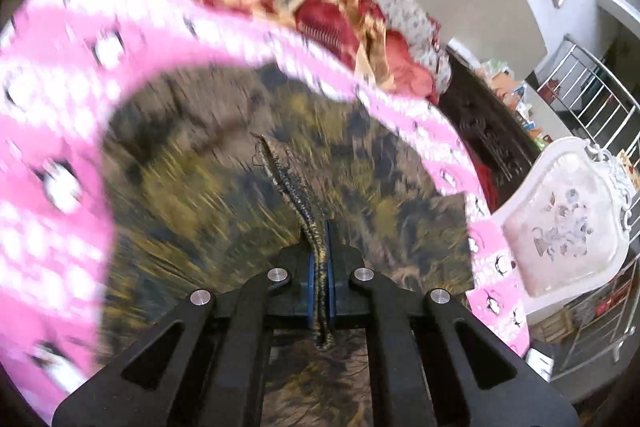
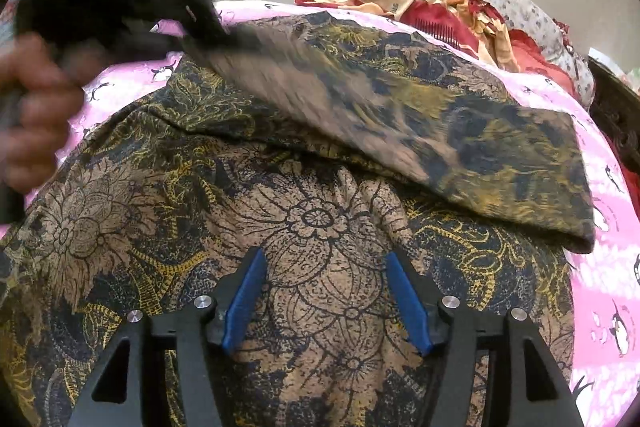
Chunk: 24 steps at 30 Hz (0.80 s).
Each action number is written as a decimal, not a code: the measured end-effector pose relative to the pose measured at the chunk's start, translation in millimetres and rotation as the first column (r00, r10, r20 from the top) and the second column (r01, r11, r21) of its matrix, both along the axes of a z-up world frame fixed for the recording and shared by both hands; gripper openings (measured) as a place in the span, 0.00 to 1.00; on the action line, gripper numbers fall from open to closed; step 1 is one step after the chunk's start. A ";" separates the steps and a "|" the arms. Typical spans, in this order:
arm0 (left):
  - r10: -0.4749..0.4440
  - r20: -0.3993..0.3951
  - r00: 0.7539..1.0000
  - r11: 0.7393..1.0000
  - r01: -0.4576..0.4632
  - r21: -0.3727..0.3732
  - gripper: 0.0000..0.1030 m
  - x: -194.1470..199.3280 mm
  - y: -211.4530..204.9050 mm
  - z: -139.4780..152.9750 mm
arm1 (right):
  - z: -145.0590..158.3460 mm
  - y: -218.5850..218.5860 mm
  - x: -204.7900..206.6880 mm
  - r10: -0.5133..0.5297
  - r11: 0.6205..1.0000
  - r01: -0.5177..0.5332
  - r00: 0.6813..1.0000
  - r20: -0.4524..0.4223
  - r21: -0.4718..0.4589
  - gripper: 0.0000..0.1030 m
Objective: Fold small clothes
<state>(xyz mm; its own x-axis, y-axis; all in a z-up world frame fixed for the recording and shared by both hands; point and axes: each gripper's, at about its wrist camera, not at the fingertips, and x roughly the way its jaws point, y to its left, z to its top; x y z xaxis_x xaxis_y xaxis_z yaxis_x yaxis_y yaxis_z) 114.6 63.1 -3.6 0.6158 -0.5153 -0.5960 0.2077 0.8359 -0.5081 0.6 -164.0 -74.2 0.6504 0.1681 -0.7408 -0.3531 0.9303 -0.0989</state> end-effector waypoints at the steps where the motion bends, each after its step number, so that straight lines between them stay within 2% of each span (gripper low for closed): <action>1: 0.013 0.012 1.000 1.000 -0.014 0.018 0.03 -0.6 9.4 5.2 | -0.4 1.3 -0.1 0.000 1.000 0.000 1.000 0.001 -0.002 0.59; 3: 0.046 0.014 0.999 0.997 -0.046 0.056 0.03 1.9 34.5 8.1 | 0.0 0.5 -0.5 0.001 1.000 -0.001 1.000 0.000 0.001 0.59; 7: 0.090 -0.073 0.993 0.993 -0.084 0.083 0.03 16.7 65.3 -13.5 | -0.1 -1.0 0.7 0.003 1.000 -0.003 1.000 -0.008 0.015 0.59; 8: 0.081 -0.101 0.992 0.994 -0.072 0.085 0.03 20.5 67.4 -22.3 | -0.5 -1.2 1.7 0.003 1.000 -0.002 1.000 -0.013 0.021 0.59; 11: 0.066 -0.135 0.989 0.984 -0.042 0.172 0.03 29.8 59.6 -44.4 | -1.8 -3.6 2.9 0.003 0.999 -0.002 1.000 -0.025 0.040 0.59; 13: 0.086 -0.159 0.984 0.973 -0.049 0.227 0.04 31.2 58.5 -54.1 | -1.8 -3.6 3.3 0.003 0.999 -0.002 1.000 -0.029 0.041 0.59; 14: 0.098 -0.160 0.982 0.972 -0.060 0.227 0.04 28.9 59.6 -55.1 | -1.8 -3.3 3.3 0.002 0.999 -0.001 1.000 -0.030 0.040 0.60; 17: 0.167 -0.109 0.980 0.952 -0.132 0.275 0.10 15.3 63.8 -40.6 | 0.4 -4.3 6.2 0.008 0.999 -0.005 0.998 -0.057 0.053 0.60; 21: 0.254 0.039 0.966 0.922 -0.254 0.293 0.10 -7.2 65.6 -11.1 | 19.6 -30.5 7.1 0.010 0.977 0.024 0.988 -0.155 0.213 0.60; 22: 0.250 0.063 0.966 0.925 -0.258 0.280 0.10 -10.3 58.7 -6.1 | 29.8 -39.5 7.6 -0.002 0.970 0.038 0.989 -0.149 0.240 0.58; 24: 0.196 0.078 0.977 0.944 -0.210 0.253 0.10 -9.6 40.3 -4.5 | 52.0 -53.3 12.0 -0.058 0.970 0.076 0.995 -0.084 0.230 0.55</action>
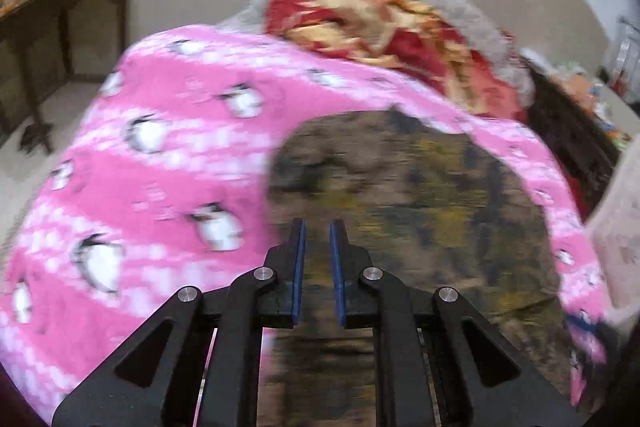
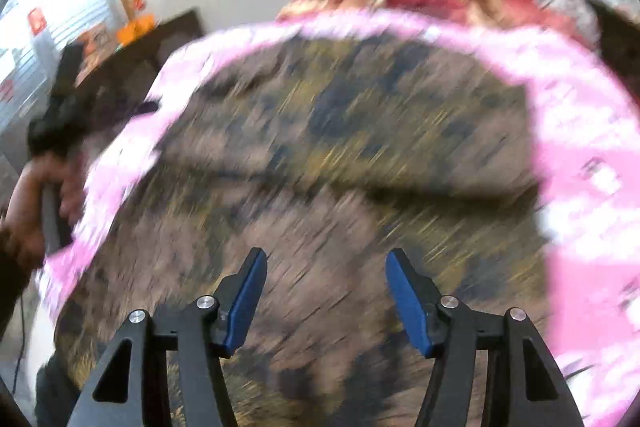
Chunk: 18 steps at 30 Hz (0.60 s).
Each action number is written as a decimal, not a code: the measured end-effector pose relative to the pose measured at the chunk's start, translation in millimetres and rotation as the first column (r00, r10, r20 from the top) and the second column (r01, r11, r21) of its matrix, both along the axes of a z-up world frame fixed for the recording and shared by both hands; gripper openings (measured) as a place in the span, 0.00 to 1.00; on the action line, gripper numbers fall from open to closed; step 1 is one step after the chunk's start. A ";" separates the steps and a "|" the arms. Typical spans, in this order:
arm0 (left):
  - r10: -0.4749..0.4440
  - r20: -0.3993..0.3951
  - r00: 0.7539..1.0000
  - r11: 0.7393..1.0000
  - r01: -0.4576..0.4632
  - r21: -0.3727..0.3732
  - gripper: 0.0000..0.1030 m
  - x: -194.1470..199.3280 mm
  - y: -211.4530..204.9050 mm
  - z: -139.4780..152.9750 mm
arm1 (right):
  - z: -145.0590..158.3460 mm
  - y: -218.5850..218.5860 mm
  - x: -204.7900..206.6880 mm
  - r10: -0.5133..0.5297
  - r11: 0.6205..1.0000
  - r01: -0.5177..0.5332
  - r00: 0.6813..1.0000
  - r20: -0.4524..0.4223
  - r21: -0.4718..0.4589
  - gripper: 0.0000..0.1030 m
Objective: Fold small clothes
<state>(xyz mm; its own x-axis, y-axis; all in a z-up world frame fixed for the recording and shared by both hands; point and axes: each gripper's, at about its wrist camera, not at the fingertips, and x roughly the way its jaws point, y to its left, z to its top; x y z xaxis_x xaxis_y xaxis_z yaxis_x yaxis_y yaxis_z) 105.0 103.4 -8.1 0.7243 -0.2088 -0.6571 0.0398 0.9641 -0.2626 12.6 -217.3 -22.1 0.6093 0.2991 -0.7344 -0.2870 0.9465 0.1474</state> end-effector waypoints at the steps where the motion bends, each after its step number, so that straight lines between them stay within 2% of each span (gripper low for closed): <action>1: -0.018 -0.015 1.000 1.000 0.018 0.008 0.10 2.5 -8.6 -3.4 | 10.4 -8.5 6.6 -0.037 0.999 0.038 0.999 0.024 -0.007 0.43; 2: -0.026 -0.039 0.999 0.999 0.027 0.026 0.10 6.5 -17.1 -10.1 | 20.4 -19.6 16.6 -0.095 0.995 0.096 0.994 0.047 -0.010 0.33; 3: -0.027 -0.072 0.997 0.999 0.030 0.037 0.10 11.4 -24.3 -20.8 | 27.0 -32.1 29.2 -0.148 0.989 0.148 0.987 0.055 0.006 0.32; 5: -0.017 -0.144 0.989 0.999 0.021 0.026 0.10 17.8 -29.1 -42.6 | 23.1 -47.0 56.4 -0.135 0.990 0.134 0.991 0.011 0.048 0.22; 6: 0.000 -0.193 0.981 0.999 0.006 0.033 0.09 21.1 -28.5 -59.1 | 16.4 -49.3 66.4 -0.118 0.992 0.118 0.993 -0.015 0.037 0.20; 7: -0.002 -0.204 0.979 1.000 0.008 0.029 0.09 21.7 -28.1 -69.3 | 6.8 -52.5 76.1 -0.120 0.993 0.120 0.992 -0.039 -0.002 0.20; 9: -0.018 -0.166 0.986 0.998 0.029 0.062 0.09 16.9 -32.1 -65.9 | -23.5 -62.9 90.8 -0.162 0.976 0.145 0.982 -0.098 -0.163 0.14; 10: -0.025 -0.158 0.987 0.996 0.038 0.084 0.09 16.4 -35.1 -59.0 | -37.0 -71.7 94.1 -0.179 0.972 0.153 0.974 -0.139 -0.176 0.13; 11: -0.033 -0.141 0.989 0.996 0.045 0.082 0.09 16.7 -36.0 -52.0 | -33.2 -74.9 93.8 -0.179 0.976 0.160 0.975 -0.129 -0.145 0.13; 13: -0.025 -0.091 0.996 0.996 0.033 0.080 0.09 22.1 -36.6 -37.4 | -20.4 -72.8 97.6 -0.187 0.975 0.165 0.972 -0.144 -0.151 0.13; 15: 0.001 -0.057 0.998 0.998 0.003 0.070 0.09 35.9 -35.6 -28.0 | 2.8 -68.0 103.3 -0.179 0.978 0.170 0.982 -0.064 -0.125 0.13; 18: 0.043 -0.107 0.993 0.998 -0.037 0.059 0.09 64.0 -29.4 -37.7 | 26.1 -65.0 127.5 -0.222 0.973 0.222 0.975 0.004 -0.061 0.15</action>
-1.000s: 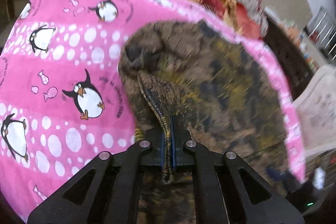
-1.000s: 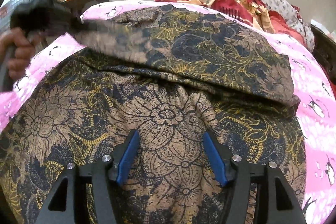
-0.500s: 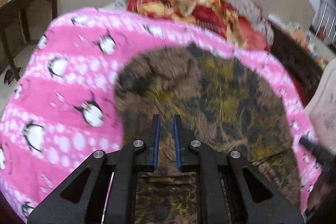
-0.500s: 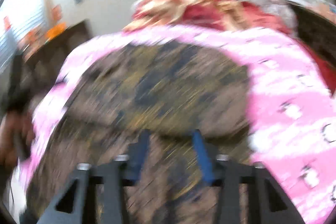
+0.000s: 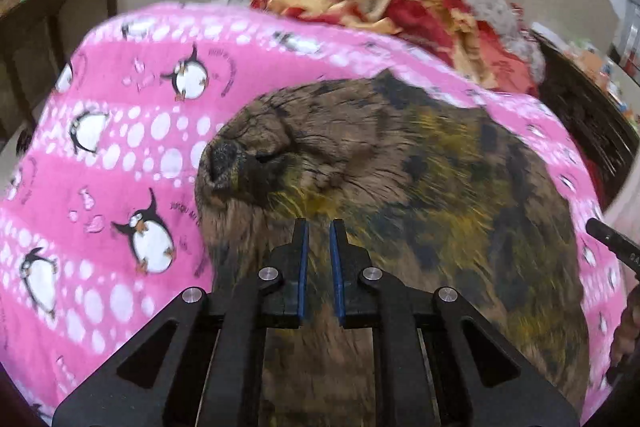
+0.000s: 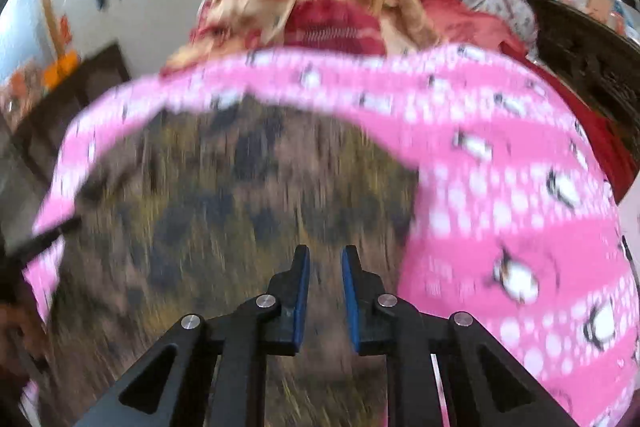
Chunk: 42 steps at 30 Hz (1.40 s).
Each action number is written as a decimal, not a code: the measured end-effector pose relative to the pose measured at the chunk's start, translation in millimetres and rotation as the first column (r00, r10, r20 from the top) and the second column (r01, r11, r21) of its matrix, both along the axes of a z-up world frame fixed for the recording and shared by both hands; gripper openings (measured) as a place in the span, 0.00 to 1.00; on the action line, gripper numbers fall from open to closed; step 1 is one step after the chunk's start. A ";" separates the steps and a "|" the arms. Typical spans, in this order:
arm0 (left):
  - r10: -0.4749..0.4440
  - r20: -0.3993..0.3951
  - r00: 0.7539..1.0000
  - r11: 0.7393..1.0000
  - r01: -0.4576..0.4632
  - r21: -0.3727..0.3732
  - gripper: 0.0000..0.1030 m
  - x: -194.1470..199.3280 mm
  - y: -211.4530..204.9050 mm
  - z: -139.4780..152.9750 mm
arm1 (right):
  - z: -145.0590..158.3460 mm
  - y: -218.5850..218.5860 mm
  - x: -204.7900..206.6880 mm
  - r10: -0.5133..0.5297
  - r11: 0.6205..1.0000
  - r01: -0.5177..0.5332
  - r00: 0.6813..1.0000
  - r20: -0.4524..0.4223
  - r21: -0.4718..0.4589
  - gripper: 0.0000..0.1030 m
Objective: Fold small clothes
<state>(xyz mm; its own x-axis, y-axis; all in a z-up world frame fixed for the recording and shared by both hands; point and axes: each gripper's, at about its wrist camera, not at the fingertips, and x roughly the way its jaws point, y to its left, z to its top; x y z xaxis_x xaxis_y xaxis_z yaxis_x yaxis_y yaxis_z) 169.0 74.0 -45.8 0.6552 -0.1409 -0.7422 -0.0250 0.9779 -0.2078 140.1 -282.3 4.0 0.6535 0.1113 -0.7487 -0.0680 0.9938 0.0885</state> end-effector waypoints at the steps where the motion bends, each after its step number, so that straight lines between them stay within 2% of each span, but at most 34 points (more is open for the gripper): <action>1: 0.006 -0.026 1.000 1.000 -0.006 -0.003 0.09 8.9 1.0 -8.7 | 0.9 2.8 9.2 -0.014 1.000 0.014 1.000 0.006 0.010 0.15; 3: 0.001 -0.075 0.997 1.000 0.000 0.005 0.09 21.4 2.0 -35.1 | -12.5 3.1 32.4 -0.045 0.999 0.045 0.999 -0.013 0.010 0.15; 4: -0.006 -0.008 1.000 1.000 0.006 -0.015 0.09 14.4 5.4 -38.8 | -26.4 3.6 41.5 -0.061 0.998 0.061 0.998 -0.032 -0.012 0.16; 6: -0.003 0.012 1.000 0.999 0.003 -0.043 0.09 10.5 8.3 -40.3 | -64.0 2.0 48.4 -0.069 0.997 0.067 0.994 -0.085 -0.031 0.21; 7: -0.003 0.009 1.000 0.998 0.003 -0.059 0.09 11.4 10.0 -41.2 | -71.1 -1.0 44.0 -0.067 0.998 0.066 0.997 -0.049 -0.007 0.22; 11: 0.002 0.011 1.000 0.996 -0.001 -0.094 0.09 10.4 18.8 -42.0 | -71.6 -4.8 42.5 -0.073 0.997 0.074 0.996 -0.048 0.021 0.25; 15: 0.003 0.011 1.000 0.996 -0.002 -0.087 0.09 12.3 18.7 -40.7 | -71.7 -1.0 45.3 -0.078 0.997 0.077 0.996 -0.040 -0.023 0.27; 18: 0.003 0.013 1.000 0.997 -0.002 -0.076 0.09 7.3 22.0 -41.6 | -70.1 -3.6 46.0 -0.080 0.997 0.079 0.996 -0.036 -0.021 0.28; 19: 0.003 0.012 1.000 0.997 -0.002 -0.071 0.09 10.8 11.8 -43.3 | -69.2 -4.5 45.0 -0.080 0.997 0.080 0.996 -0.040 -0.018 0.28; 22: 0.004 0.011 1.000 0.998 -0.003 -0.059 0.09 12.4 8.4 -43.7 | -50.7 0.0 44.5 -0.129 0.989 0.125 0.990 -0.050 -0.077 0.28; 23: 0.004 0.010 1.000 0.998 -0.004 -0.057 0.09 14.5 6.6 -43.7 | -37.0 11.2 39.1 -0.140 0.986 0.138 0.990 -0.019 -0.089 0.28; 24: 0.005 0.010 1.000 0.999 -0.004 -0.054 0.09 14.6 6.3 -43.5 | -26.9 22.3 34.9 -0.116 0.990 0.117 0.993 0.012 -0.078 0.28; 26: 0.005 0.010 1.000 0.998 -0.005 -0.057 0.09 14.2 6.7 -43.2 | -9.7 60.5 28.9 0.000 0.999 0.002 0.998 0.063 -0.045 0.28; 29: 0.005 0.009 1.000 0.998 -0.005 -0.057 0.09 13.8 6.7 -43.2 | -13.0 109.5 33.6 0.127 0.991 -0.123 0.990 0.060 -0.059 0.28; 31: 0.005 0.007 1.000 0.999 -0.005 -0.054 0.09 14.1 6.3 -43.4 | -34.4 124.4 45.7 0.149 0.988 -0.149 0.989 -0.007 -0.043 0.28; 32: 0.006 0.007 1.000 0.999 -0.006 -0.052 0.09 14.7 5.6 -43.4 | -54.8 127.2 54.4 0.145 0.988 -0.149 0.986 -0.081 -0.045 0.29; 33: 0.006 0.007 1.000 0.999 -0.005 -0.049 0.09 15.1 5.3 -43.3 | -64.8 128.3 54.6 0.158 0.984 -0.162 0.985 -0.069 -0.070 0.29; 34: 0.006 0.007 1.000 0.999 -0.005 -0.047 0.09 15.5 5.3 -43.3 | -65.1 129.2 50.5 0.169 0.981 -0.171 0.985 -0.035 -0.087 0.28; 37: 0.006 0.007 1.000 0.999 -0.006 -0.049 0.09 15.2 5.4 -43.2 | -47.9 134.0 45.3 0.157 0.980 -0.163 0.986 -0.060 -0.112 0.28; 40: 0.006 0.007 1.000 0.999 -0.006 -0.046 0.09 15.3 5.7 -43.3 | -27.9 138.6 25.1 0.186 0.981 -0.186 0.982 -0.010 -0.049 0.31; 42: 0.005 0.007 1.000 0.999 -0.005 -0.052 0.09 14.8 5.8 -43.1 | -39.2 148.1 15.7 0.204 0.978 -0.206 0.978 -0.048 -0.018 0.35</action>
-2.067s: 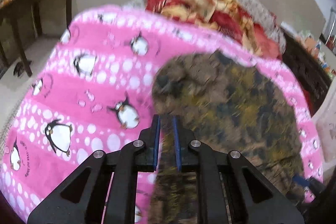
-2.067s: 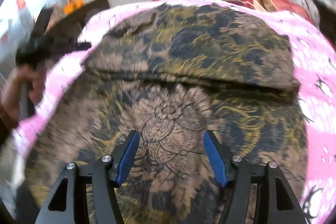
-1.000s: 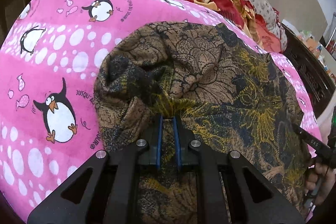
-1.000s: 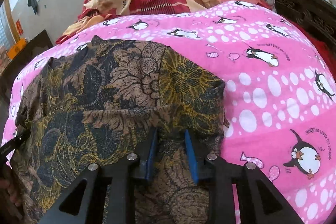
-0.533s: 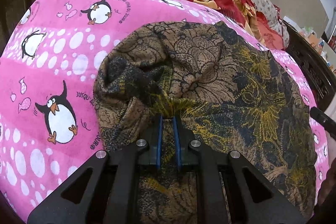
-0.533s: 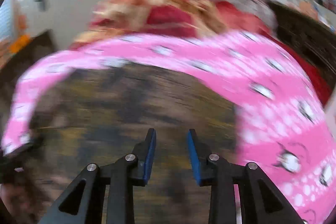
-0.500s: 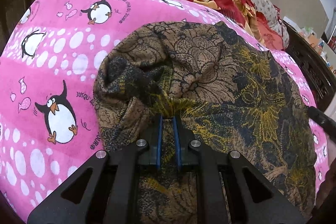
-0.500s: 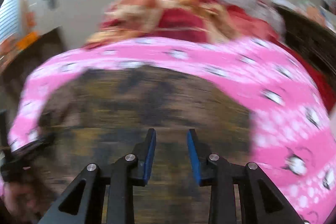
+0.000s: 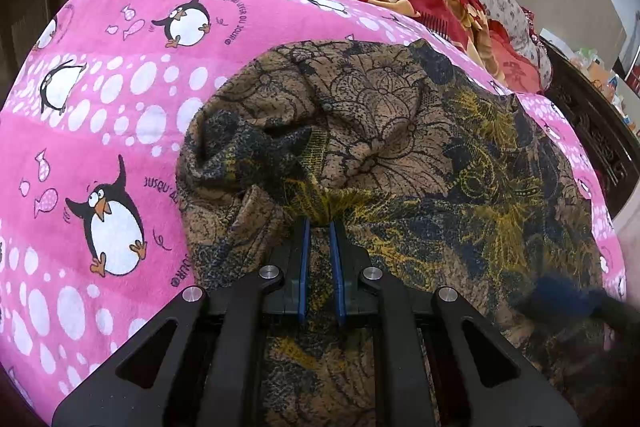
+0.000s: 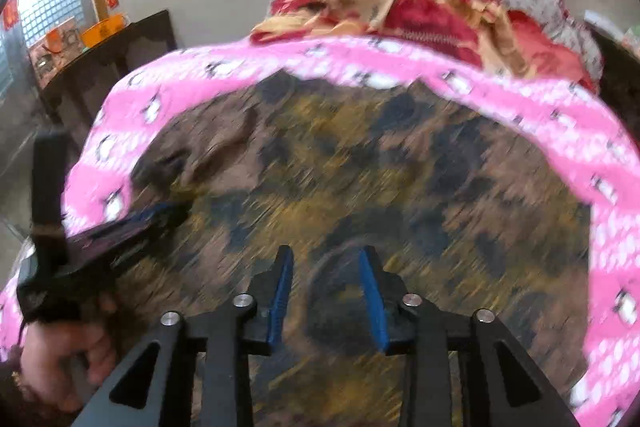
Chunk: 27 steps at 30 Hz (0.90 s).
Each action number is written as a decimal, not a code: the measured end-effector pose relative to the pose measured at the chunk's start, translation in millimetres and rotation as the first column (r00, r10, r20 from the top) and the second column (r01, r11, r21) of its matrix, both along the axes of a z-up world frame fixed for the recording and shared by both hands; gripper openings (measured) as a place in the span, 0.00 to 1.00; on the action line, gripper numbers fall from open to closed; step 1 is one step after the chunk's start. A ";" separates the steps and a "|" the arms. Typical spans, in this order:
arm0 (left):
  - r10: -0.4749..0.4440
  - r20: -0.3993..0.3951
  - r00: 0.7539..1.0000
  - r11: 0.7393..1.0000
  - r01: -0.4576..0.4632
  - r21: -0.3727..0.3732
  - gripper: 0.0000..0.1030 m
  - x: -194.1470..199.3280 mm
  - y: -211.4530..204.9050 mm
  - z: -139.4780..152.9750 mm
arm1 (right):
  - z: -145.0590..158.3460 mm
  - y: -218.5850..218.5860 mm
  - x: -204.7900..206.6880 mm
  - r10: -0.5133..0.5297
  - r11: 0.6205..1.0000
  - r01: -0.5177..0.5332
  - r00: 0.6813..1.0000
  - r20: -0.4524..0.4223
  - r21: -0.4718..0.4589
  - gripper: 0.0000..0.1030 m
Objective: Fold small clothes
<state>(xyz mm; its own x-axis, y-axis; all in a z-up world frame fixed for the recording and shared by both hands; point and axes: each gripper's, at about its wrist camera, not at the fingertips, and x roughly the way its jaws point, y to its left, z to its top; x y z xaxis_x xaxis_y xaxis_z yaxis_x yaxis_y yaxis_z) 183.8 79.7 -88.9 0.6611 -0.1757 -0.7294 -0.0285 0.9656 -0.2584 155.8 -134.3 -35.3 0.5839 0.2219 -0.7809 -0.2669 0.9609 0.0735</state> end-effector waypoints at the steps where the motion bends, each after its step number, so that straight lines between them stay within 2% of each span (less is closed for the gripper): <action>1: 0.000 0.000 1.000 1.000 0.000 -0.003 0.09 0.1 0.2 0.0 | -20.3 4.8 0.7 0.006 1.000 -0.008 0.997 -0.073 -0.029 0.37; 2: -0.001 0.001 1.000 1.000 0.001 -0.006 0.09 0.0 0.8 0.0 | -30.5 6.6 -0.7 0.010 0.998 -0.015 0.996 -0.084 -0.054 0.37; 3: -0.001 0.002 1.000 1.000 0.001 -0.013 0.09 0.2 1.8 -0.2 | -26.4 5.5 -7.7 0.014 0.999 -0.016 1.000 -0.028 -0.051 0.37; 5: -0.002 0.002 1.000 1.000 0.002 -0.018 0.09 0.3 2.1 -0.4 | -14.7 1.4 -13.2 -0.012 0.999 0.009 0.998 -0.069 -0.047 0.37; 7: -0.001 0.000 1.000 1.000 0.001 -0.001 0.09 0.9 0.7 -0.1 | 2.6 -11.2 -27.9 -0.022 1.000 0.022 0.999 -0.034 -0.018 0.37; 9: -0.009 -0.017 1.000 0.999 0.010 0.041 0.09 2.2 -4.4 3.6 | 2.5 -27.9 -36.6 -0.040 0.996 0.039 0.999 -0.013 -0.076 0.44; 10: -0.017 -0.042 0.999 0.997 0.020 0.074 0.09 1.9 -7.5 8.7 | -9.4 -37.1 -35.1 -0.053 0.990 0.046 0.997 -0.054 -0.131 0.47; 11: -0.019 -0.058 0.998 0.996 0.024 0.090 0.09 0.6 -9.3 14.9 | -22.3 -52.0 -32.0 -0.044 0.993 0.027 0.989 -0.143 -0.116 0.47; 12: -0.015 -0.047 0.999 0.996 0.019 0.086 0.09 -7.0 -9.4 26.9 | -14.6 -63.9 -36.5 -0.056 0.997 0.049 0.990 -0.133 -0.056 0.47; 13: -0.023 -0.017 1.000 0.998 0.024 0.064 0.10 -15.9 -9.6 37.0 | -1.2 -75.3 -41.5 -0.100 0.994 0.094 0.988 -0.121 -0.049 0.47; 15: -0.054 0.037 0.998 0.998 0.053 0.015 0.10 -39.0 -14.1 53.8 | 18.4 -88.0 -50.3 -0.122 0.992 0.119 0.991 -0.060 -0.051 0.47; 17: -0.102 0.033 0.994 0.995 0.102 -0.013 0.10 -54.5 -24.8 50.9 | 30.1 -99.1 -55.2 -0.109 0.993 0.109 0.994 -0.006 -0.036 0.47; 19: -0.148 -0.028 0.989 0.988 0.149 0.043 0.10 -60.8 -40.6 25.5 | 24.0 -108.6 -49.3 -0.120 0.993 0.119 0.993 -0.019 -0.025 0.47; 20: -0.151 -0.095 0.984 0.986 0.157 0.062 0.10 -58.2 -44.0 6.1 | 14.2 -113.9 -46.4 -0.126 0.992 0.125 0.991 -0.038 -0.020 0.47; 22: -0.150 -0.040 0.988 0.988 0.152 0.037 0.11 -63.5 -38.6 6.5 | -14.4 -117.2 -43.8 -0.150 0.987 0.142 0.983 -0.110 -0.074 0.48; 23: -0.149 -0.062 0.987 0.989 0.149 -0.001 0.11 -61.4 -32.6 7.4 | -24.6 -118.1 -42.6 -0.135 0.988 0.125 0.984 -0.119 -0.086 0.48; 24: -0.147 -0.071 0.987 0.989 0.145 -0.028 0.11 -59.9 -27.9 8.8 | -21.2 -114.5 -50.4 -0.121 0.989 0.115 0.990 -0.069 -0.089 0.48; 25: -0.151 -0.087 0.985 0.988 0.147 -0.044 0.11 -58.4 -23.2 11.3 | -19.3 -112.8 -52.8 -0.117 0.989 0.110 0.990 -0.076 -0.097 0.48; 27: -0.159 -0.096 0.983 0.987 0.156 -0.031 0.11 -61.9 -15.7 22.2 | -9.8 -112.7 -60.4 -0.124 0.990 0.118 0.989 -0.081 -0.076 0.48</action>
